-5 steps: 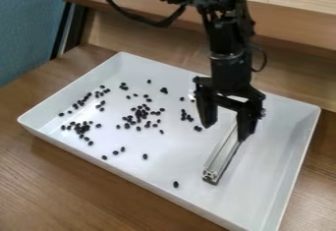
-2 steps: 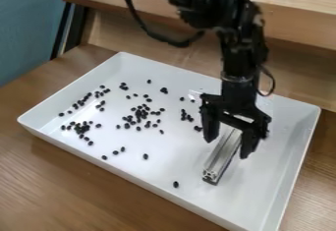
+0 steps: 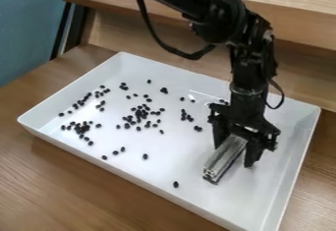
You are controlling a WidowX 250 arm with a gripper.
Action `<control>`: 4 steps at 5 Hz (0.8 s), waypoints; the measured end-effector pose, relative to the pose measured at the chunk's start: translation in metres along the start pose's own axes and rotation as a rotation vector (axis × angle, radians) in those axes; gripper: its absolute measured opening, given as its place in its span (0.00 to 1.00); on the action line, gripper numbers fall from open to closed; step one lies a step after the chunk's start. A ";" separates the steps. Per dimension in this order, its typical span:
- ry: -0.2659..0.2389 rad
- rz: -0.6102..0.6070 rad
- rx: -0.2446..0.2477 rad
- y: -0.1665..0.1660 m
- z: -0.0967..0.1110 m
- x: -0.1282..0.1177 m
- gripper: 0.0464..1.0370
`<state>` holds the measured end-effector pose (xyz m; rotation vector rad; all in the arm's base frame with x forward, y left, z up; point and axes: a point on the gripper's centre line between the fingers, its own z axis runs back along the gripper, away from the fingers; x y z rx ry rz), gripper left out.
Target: Sweep into pile
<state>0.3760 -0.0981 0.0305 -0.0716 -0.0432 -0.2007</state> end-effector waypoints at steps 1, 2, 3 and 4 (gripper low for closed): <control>0.004 -0.036 -0.005 0.000 -0.003 -0.004 0.38; 0.031 -0.089 -0.020 0.011 -0.001 -0.014 0.35; 0.060 -0.111 -0.027 0.037 0.001 -0.035 0.35; 0.069 -0.146 -0.023 0.059 0.002 -0.052 0.35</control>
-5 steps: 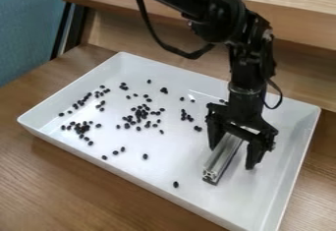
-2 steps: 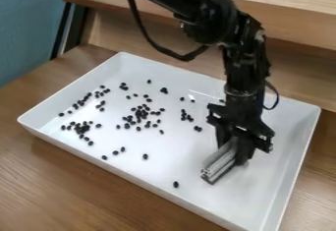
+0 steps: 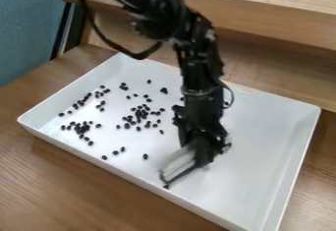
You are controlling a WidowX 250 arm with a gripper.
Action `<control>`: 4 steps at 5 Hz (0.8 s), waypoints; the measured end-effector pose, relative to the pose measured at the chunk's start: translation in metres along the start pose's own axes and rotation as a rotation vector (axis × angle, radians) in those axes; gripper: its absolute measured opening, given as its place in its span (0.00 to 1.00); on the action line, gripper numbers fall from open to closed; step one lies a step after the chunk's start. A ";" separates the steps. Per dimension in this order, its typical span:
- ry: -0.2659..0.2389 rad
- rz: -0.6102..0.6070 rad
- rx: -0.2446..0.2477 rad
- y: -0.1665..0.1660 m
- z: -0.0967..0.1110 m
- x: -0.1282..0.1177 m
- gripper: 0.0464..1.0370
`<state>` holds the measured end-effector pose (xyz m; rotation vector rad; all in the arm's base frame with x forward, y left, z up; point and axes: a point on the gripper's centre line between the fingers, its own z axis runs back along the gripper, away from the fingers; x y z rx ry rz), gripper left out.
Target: Sweep into pile
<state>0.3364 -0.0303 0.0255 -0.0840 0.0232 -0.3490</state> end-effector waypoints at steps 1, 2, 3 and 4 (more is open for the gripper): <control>-0.016 -0.075 0.051 0.012 0.000 -0.009 0.35; -0.039 -0.146 0.109 0.023 0.000 -0.012 0.35; -0.062 -0.180 0.169 0.045 0.001 -0.014 0.35; -0.060 -0.156 0.192 0.065 0.003 -0.011 0.35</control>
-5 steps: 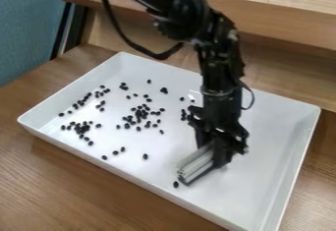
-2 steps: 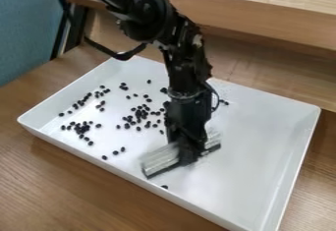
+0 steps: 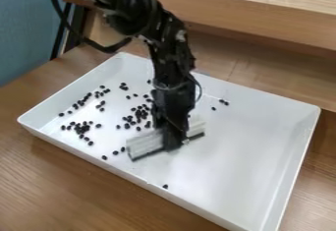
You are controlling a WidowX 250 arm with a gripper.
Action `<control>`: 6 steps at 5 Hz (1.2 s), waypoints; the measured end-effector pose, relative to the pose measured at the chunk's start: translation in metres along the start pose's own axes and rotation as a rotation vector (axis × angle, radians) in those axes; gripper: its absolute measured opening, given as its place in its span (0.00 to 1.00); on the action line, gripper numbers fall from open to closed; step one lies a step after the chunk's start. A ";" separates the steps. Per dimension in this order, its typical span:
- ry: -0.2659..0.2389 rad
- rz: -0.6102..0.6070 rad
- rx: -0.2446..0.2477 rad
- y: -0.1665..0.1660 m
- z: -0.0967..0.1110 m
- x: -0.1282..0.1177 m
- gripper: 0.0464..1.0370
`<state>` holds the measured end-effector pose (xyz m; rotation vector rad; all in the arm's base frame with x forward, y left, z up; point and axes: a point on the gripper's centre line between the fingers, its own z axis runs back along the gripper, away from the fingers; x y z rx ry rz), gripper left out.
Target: Sweep into pile
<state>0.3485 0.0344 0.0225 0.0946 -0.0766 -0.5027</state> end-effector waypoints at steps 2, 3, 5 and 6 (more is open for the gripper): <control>0.000 0.120 -0.012 0.040 -0.004 -0.002 0.35; 0.001 0.167 -0.022 0.055 -0.007 -0.003 0.35; -0.060 0.444 0.021 0.074 -0.009 -0.015 0.35; -0.061 0.520 0.023 0.081 -0.009 -0.022 0.35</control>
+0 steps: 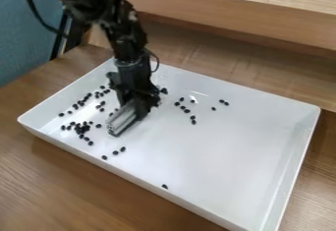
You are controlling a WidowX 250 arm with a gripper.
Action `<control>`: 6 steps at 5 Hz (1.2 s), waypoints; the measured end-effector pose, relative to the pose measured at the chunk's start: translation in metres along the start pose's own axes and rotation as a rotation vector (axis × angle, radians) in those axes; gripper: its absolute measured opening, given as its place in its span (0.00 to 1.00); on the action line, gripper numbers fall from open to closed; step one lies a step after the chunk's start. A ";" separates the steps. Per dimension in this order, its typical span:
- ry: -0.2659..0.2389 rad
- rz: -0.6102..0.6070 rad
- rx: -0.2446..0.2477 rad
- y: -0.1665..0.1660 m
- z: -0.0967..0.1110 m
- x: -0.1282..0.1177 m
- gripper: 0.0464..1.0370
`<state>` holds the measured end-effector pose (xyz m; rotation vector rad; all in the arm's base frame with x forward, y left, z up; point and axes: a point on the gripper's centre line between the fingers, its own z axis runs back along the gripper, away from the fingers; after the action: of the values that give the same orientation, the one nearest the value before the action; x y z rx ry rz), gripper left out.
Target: Sweep into pile
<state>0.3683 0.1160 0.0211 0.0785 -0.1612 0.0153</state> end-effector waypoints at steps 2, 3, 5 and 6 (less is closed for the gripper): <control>-0.052 0.213 0.018 0.012 0.002 -0.016 0.35; -0.076 0.299 0.020 0.014 0.004 -0.022 0.35; -0.056 0.330 0.001 0.017 0.005 -0.031 0.35; -0.020 0.326 0.003 0.024 0.007 -0.039 0.35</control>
<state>0.3282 0.1394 0.0231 0.0550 -0.1930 0.3395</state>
